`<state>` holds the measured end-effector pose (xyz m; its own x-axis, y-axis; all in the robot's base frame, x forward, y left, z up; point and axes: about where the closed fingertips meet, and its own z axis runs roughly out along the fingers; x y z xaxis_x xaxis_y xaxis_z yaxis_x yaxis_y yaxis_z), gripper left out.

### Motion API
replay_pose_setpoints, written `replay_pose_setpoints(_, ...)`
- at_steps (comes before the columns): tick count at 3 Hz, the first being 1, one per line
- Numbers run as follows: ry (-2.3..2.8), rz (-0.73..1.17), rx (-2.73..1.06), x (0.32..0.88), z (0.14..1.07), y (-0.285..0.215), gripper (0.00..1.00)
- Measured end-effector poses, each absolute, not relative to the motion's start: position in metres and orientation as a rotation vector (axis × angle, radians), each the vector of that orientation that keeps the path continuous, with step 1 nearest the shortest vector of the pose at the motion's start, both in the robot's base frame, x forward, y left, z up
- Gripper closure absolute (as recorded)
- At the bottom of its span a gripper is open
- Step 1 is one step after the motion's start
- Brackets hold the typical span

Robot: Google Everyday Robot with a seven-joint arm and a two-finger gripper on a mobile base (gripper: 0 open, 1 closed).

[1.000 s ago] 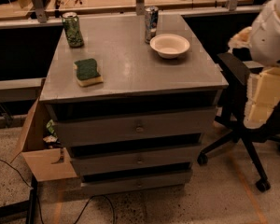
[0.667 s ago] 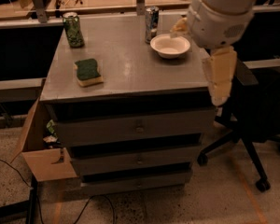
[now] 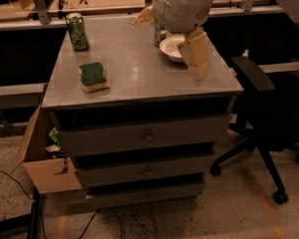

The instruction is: Pick sponge

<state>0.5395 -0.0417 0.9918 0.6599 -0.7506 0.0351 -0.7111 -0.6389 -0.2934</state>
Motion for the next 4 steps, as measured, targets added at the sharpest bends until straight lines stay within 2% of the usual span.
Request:
replay_pose_setpoints(2,0.986,-0.250,-2.691,0.583,0.986,-0.025,0.00)
replay_pose_setpoints(3,0.736,-0.247,-2.753,0.615,0.987,0.001,0.00)
replay_pose_setpoints(4,0.638,-0.312,-2.724,0.628,1.001,0.008,0.00)
